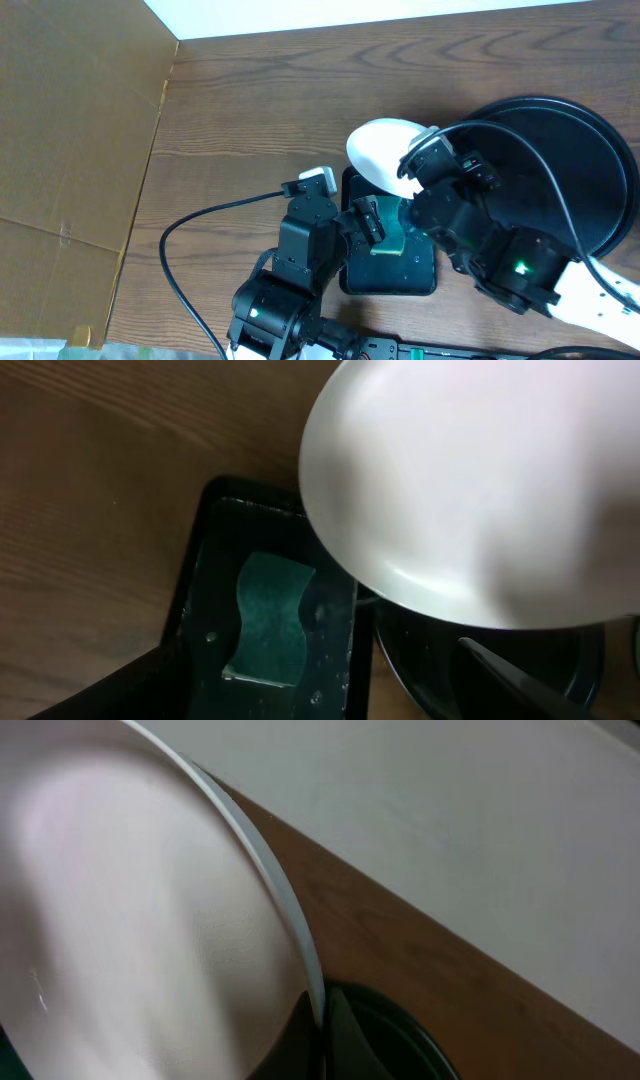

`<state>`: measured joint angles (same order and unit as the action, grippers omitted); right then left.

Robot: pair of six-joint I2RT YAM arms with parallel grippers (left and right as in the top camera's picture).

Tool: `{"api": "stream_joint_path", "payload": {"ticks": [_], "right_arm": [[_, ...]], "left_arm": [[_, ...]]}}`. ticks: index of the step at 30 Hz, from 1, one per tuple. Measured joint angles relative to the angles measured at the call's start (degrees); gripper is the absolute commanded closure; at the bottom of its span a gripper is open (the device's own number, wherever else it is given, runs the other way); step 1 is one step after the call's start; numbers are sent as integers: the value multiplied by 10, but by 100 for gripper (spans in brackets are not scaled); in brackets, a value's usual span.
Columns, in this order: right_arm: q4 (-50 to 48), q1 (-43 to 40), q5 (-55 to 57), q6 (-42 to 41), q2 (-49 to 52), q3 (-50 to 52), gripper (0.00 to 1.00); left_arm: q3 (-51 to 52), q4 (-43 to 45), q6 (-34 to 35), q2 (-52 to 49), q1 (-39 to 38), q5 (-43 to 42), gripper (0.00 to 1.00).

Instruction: Clean dirty plates on tray and stack at the side

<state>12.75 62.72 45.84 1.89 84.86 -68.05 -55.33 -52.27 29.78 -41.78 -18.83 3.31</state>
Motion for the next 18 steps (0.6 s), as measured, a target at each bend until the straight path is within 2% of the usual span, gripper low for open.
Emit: {"api": "stream_joint_path", "payload": {"ticks": [7,15,18], "right_arm": [[17,-1,-3,-2,70,0,99],[4,1,5,-6,71,0,99],[13,0,7,-38,71,0,99]], "left_arm": [[0,0,0,0,0,0,18],[0,0,0,0,0,0,18],[0,0,0,0,0,0,18]]}}
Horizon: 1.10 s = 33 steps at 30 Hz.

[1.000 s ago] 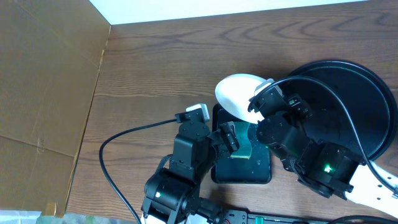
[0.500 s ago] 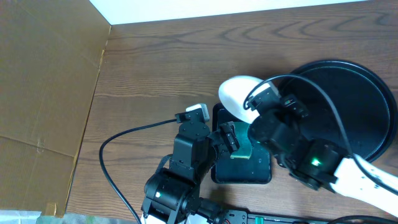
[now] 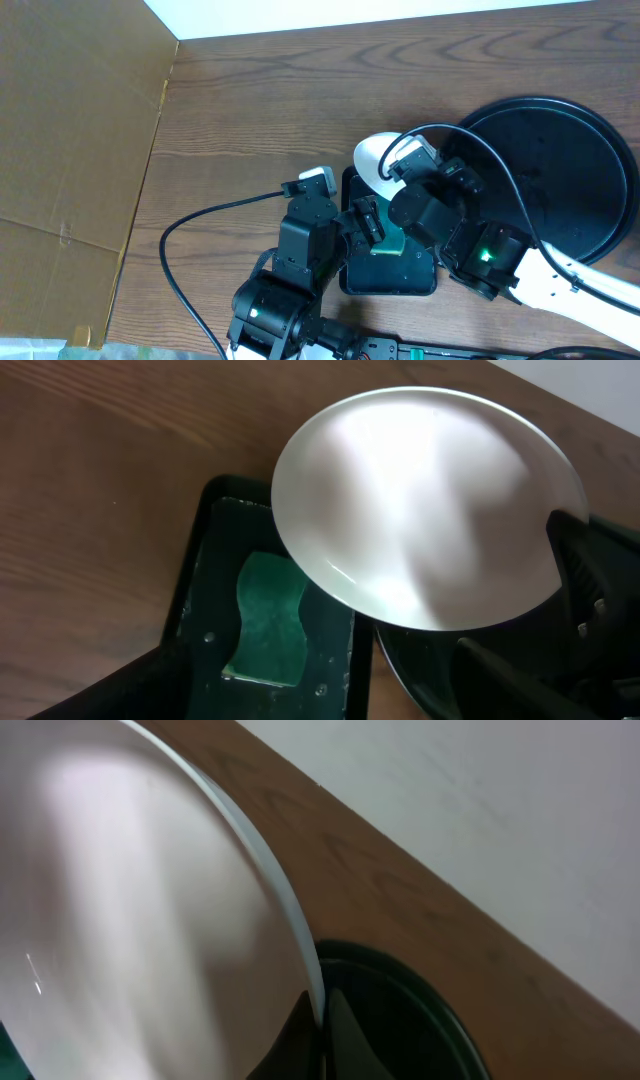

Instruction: Clean dirty plates on tray and stack at the side

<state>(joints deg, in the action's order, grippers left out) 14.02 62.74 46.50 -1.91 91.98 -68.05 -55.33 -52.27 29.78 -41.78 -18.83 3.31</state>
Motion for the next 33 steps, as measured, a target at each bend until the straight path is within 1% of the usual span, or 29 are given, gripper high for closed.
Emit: {"api": "stream_joint_path", "payload": {"ticks": [3,5,8,12,15,18,19,22,25,29,33], "right_arm": [[33,-9,-17,-73,0,0,99],[50,-29,-61,-127,0,0,99],[62,-80,-157,-192,-2,0,99],[79,-185,-343,-251,-26,0,99],[102,-277,-463,-274,-68,0,99],[155,-386,-537,-292,-126,0,99],[182,-434,-555,-299,-148,0,99],[246,-554,-575,-308,-185,-1,99],[308,-679,-576,-311,-195,-2,99],[360,-829,-569,-306,-172,-1,99],[392,-939,-554,-299,-127,-1,99]], "left_arm": [[0,0,0,0,0,0,18],[0,0,0,0,0,0,18],[0,0,0,0,0,0,18],[0,0,0,0,0,0,18],[0,0,0,0,0,0,18],[0,0,0,0,0,0,18],[0,0,0,0,0,0,18],[0,0,0,0,0,0,18],[0,0,0,0,0,0,18],[0,0,0,0,0,0,18],[0,0,0,0,0,0,18]]}}
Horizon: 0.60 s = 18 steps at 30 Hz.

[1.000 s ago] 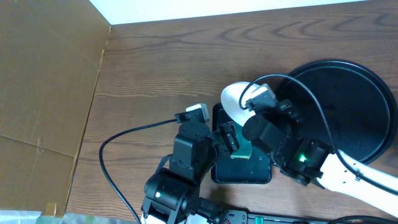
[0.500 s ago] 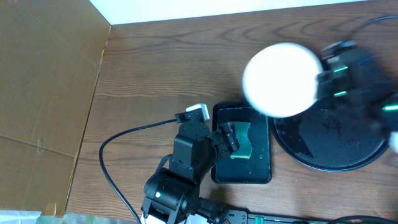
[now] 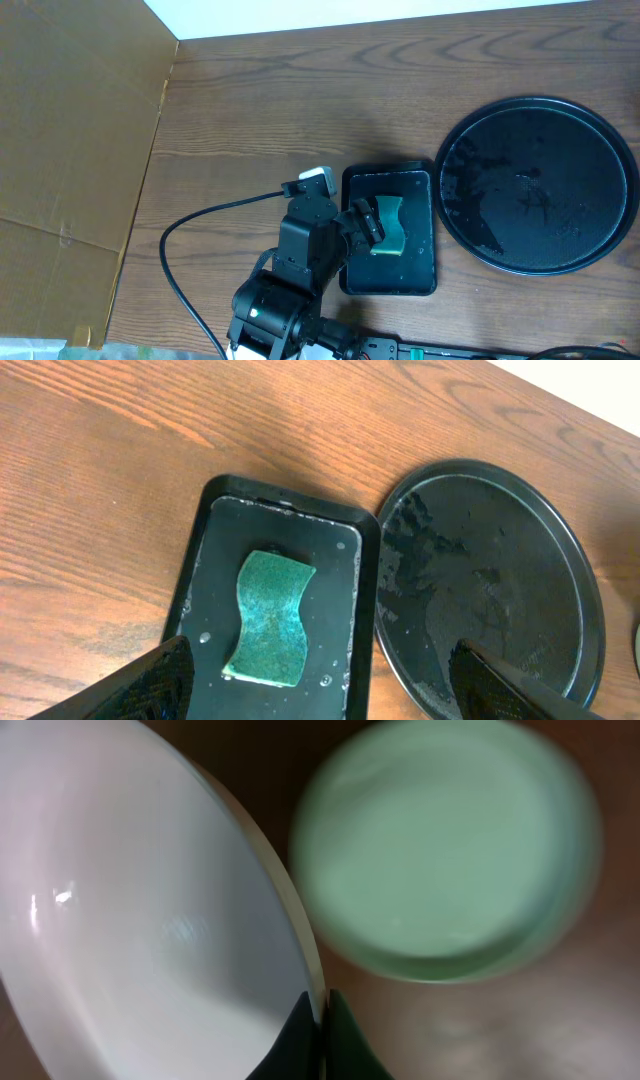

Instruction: Clean dirty plates on tray and stack at the side

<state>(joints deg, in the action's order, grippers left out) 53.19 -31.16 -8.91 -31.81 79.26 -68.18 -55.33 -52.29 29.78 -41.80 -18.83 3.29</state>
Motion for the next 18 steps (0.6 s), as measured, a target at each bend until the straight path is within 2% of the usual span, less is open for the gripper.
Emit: {"api": "stream_joint_path", "payload": {"ticks": [6,14,15,17,18], "right_arm": [[44,-94,20,13,76,0,99],[61,-110,104,28,131,0,99],[62,-110,110,30,133,0,95],[61,-110,122,31,137,0,60],[59,-110,124,34,137,0,51]], "left_arm": [[0,0,0,0,0,0,18],[0,0,0,0,0,0,18],[0,0,0,0,0,0,18],[0,0,0,0,0,0,18],[0,0,0,0,0,0,18]]}}
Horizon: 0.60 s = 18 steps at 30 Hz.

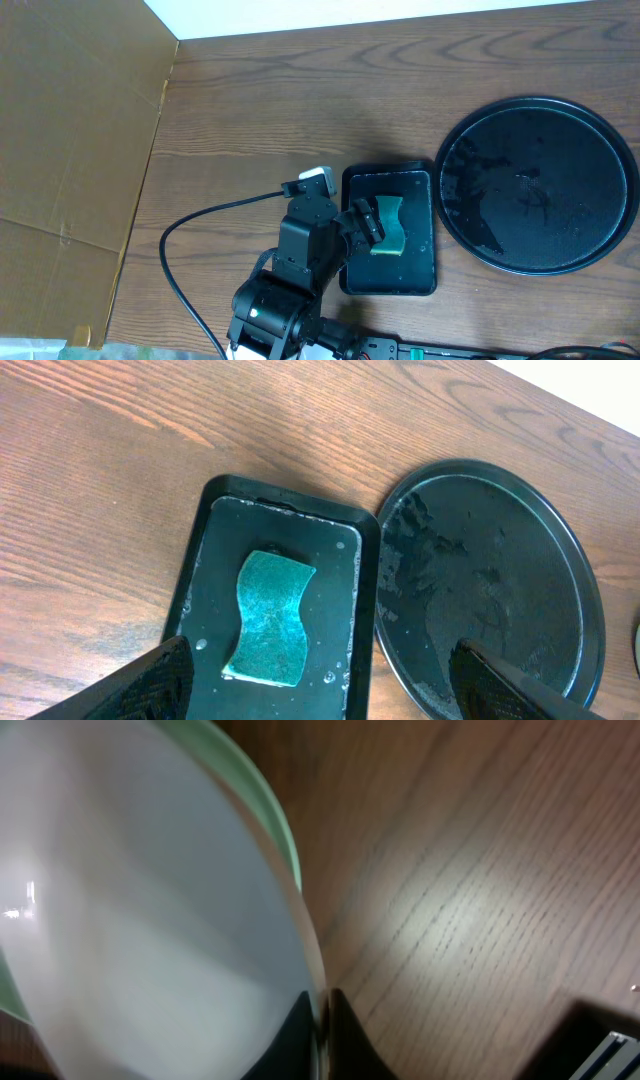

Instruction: Clean dirty plates on tray and stack at the side

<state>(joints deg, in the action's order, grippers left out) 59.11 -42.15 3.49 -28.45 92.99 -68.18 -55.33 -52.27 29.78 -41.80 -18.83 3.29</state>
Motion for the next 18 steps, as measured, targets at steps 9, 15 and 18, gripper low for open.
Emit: {"api": "stream_joint_path", "payload": {"ticks": [9,15,18], "right_arm": [[-14,2,-166,57,-10,0,33],[-19,56,-267,102,-110,0,32],[3,92,-245,115,-168,0,32]], "left_arm": [[0,0,0,0,0,0,18],[0,0,0,0,0,0,18],[0,0,0,0,0,0,18]]}}
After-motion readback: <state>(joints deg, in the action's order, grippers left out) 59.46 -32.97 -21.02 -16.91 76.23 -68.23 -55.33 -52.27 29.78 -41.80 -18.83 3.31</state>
